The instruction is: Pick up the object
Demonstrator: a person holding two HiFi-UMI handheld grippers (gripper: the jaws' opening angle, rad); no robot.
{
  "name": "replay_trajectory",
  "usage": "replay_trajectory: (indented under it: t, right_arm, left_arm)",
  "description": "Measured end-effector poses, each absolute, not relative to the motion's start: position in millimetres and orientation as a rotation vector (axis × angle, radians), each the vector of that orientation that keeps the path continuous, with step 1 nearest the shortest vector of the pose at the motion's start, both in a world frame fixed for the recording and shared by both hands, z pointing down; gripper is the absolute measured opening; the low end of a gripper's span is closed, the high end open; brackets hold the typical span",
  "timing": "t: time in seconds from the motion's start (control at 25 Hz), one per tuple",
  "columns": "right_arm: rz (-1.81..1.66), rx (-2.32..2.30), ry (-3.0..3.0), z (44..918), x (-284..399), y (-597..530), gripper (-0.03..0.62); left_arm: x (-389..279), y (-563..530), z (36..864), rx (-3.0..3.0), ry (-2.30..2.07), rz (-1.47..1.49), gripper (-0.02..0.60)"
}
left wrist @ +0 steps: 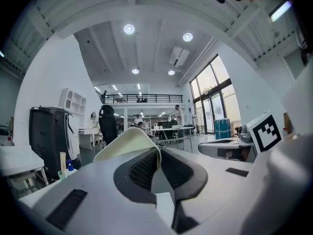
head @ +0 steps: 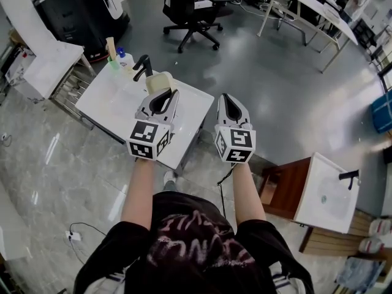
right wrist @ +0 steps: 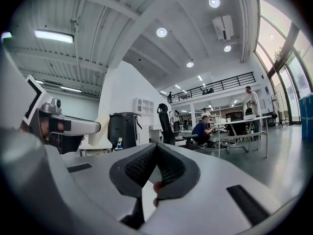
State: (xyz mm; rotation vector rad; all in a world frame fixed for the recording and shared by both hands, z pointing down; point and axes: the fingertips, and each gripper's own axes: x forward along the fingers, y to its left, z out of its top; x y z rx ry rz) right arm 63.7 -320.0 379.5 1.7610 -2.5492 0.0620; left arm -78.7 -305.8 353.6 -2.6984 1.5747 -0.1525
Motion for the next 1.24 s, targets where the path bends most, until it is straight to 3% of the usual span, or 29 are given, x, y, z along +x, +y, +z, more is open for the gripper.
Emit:
replay_trajectory:
  t: [1.24]
  right_arm:
    - [0.000, 1.721, -2.593, 361, 65, -308, 0.014]
  left_arm:
    - [-72, -286, 337, -2.638, 1.569, -0.150, 0.037]
